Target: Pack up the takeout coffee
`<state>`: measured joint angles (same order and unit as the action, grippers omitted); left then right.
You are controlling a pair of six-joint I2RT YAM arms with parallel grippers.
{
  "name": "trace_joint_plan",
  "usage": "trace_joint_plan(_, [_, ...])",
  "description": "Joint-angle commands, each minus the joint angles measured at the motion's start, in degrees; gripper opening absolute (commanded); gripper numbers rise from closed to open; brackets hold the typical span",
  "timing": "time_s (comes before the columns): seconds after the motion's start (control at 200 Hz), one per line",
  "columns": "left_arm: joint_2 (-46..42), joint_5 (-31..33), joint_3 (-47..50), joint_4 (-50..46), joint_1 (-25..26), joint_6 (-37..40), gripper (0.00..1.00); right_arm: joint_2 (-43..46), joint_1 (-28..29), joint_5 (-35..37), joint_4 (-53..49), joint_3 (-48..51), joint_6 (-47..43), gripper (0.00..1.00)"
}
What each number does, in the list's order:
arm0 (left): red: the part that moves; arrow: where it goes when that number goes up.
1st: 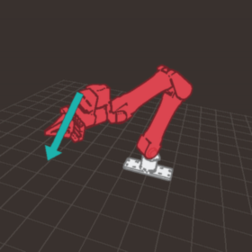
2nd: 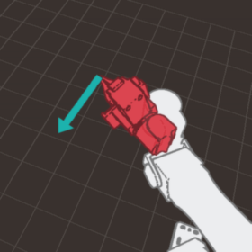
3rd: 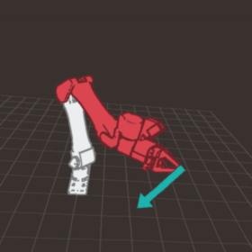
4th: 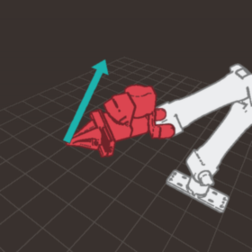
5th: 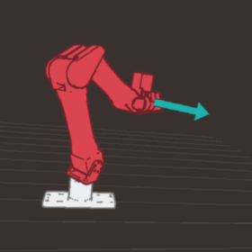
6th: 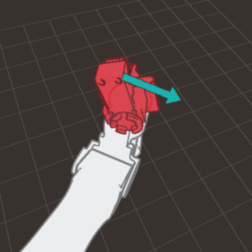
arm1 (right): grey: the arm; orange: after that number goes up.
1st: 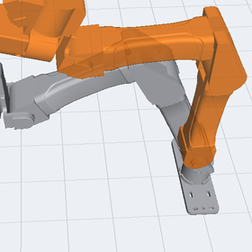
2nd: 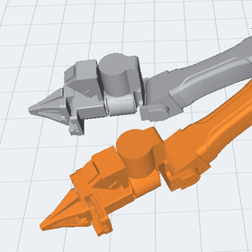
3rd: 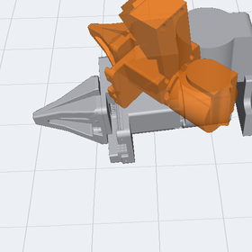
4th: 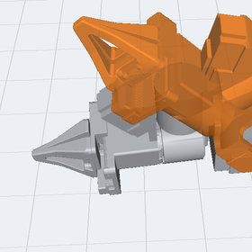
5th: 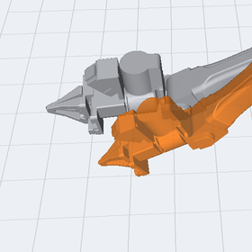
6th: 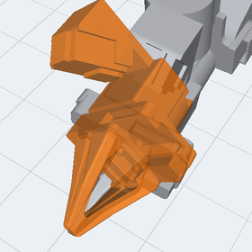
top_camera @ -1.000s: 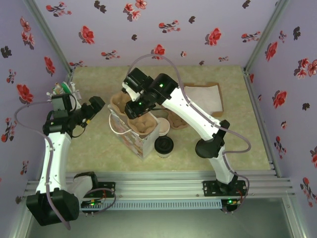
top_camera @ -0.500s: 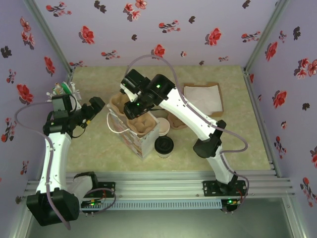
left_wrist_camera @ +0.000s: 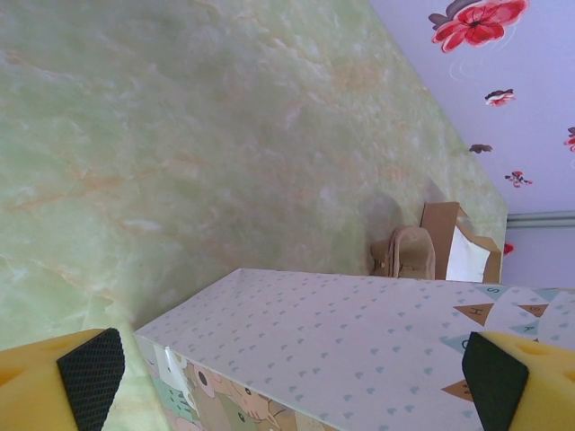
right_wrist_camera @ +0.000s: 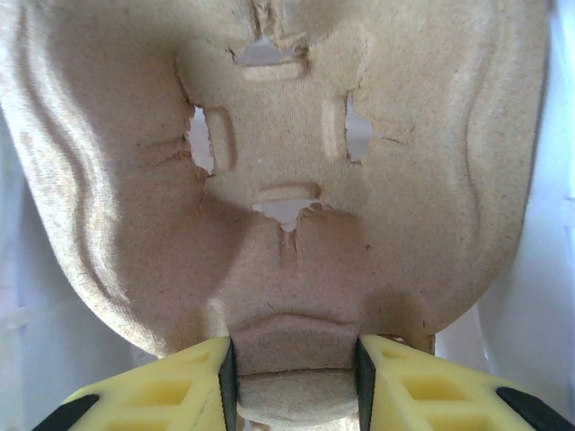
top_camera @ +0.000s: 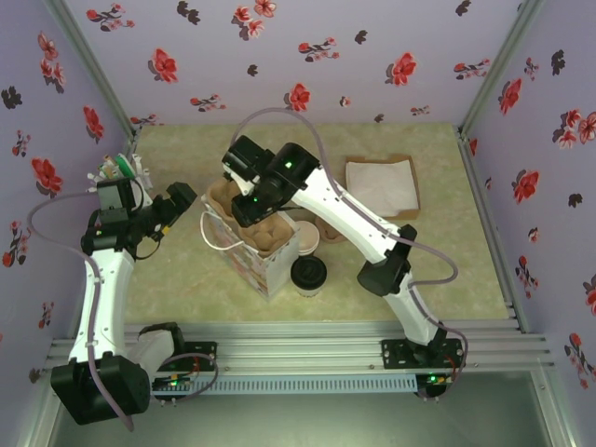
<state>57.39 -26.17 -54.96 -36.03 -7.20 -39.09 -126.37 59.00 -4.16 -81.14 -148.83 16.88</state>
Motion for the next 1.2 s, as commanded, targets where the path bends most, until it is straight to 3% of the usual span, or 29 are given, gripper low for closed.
trace_joint_plan(0.0, [-1.0, -0.5, 0.8, 1.1, -0.7, 0.0, 0.99, -0.9, 0.7, 1.5, -1.4, -2.2, -0.9, 0.38])
trace_joint_plan(0.885, [-2.6, -0.4, 0.7, 0.7, -0.8, 0.3, 0.99, -1.2, 2.2, 5.0, -2.1, -0.9, -1.9, 0.37])
trace_joint_plan(1.195, [-6.2, -1.3, -1.5, -1.9, -0.8, 4.0, 0.98, -0.6, 2.2, 5.2, -1.6, -1.0, -1.5, 0.37])
